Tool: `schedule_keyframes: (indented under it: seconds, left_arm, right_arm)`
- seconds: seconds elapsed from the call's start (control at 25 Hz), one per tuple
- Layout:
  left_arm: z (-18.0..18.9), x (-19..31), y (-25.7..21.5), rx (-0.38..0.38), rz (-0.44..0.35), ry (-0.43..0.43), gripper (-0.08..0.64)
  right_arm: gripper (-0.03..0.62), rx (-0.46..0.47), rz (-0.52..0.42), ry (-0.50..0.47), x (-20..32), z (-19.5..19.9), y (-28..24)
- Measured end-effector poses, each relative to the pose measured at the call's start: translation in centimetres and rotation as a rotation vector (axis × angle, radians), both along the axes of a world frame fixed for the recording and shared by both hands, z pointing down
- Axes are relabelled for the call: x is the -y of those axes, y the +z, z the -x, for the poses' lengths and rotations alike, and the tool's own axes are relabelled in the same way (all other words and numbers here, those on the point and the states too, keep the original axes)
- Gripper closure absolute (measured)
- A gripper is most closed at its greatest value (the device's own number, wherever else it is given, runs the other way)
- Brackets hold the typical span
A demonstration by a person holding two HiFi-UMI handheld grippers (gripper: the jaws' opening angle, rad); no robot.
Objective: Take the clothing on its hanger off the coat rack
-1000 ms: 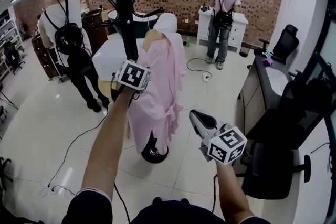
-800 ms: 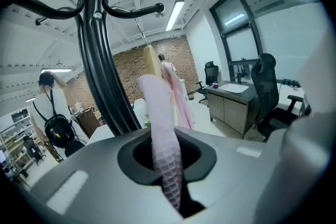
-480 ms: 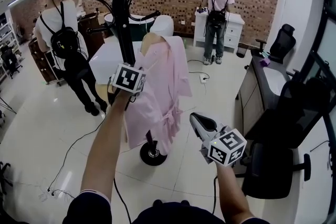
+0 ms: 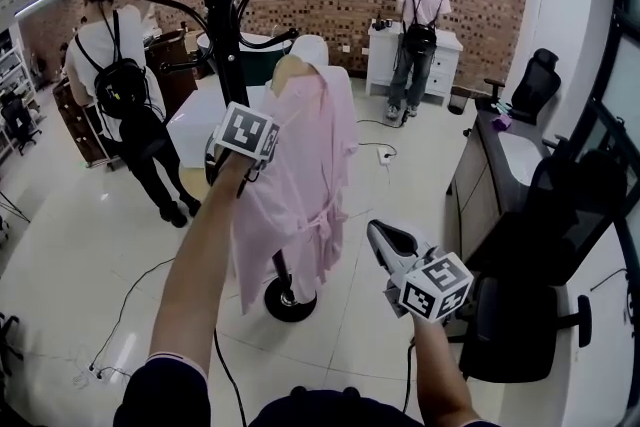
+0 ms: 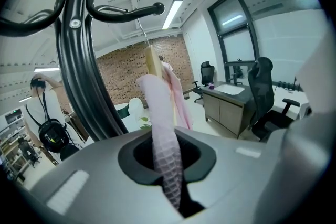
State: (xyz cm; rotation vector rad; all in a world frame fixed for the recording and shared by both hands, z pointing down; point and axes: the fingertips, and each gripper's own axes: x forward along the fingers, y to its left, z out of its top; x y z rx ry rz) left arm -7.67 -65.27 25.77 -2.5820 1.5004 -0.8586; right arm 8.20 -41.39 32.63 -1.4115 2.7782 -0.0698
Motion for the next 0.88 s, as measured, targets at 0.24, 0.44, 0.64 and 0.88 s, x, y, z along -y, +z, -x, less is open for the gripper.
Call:
schedule_keyframes:
  seconds: [0.24, 0.44, 0.64, 0.88]
  left_arm:
    - [-1.6, 1.1, 0.1, 0.003, 0.020, 0.014, 0.532]
    - [-3.1, 0.4, 1.6, 0.016, 0.016, 0.048, 0.532]
    - [-4.8, -1.5, 3.3, -0.002, 0.026, 0.112, 0.532]
    - [-6.0, -5.0, 4.3, -0.028, 0.030, 0.176, 0.532]
  right_arm:
    - [0.591, -0.001, -0.002, 0.047, -0.2, -2.8, -0.1]
    - [0.591, -0.009, -0.003, 0.066, -0.6, -3.8, -0.2]
    - [0.591, -0.014, -0.002, 0.078, -1.1, -4.8, -0.3]
    - [0.591, -0.018, -0.002, 0.075, -2.0, -5.2, -0.4]
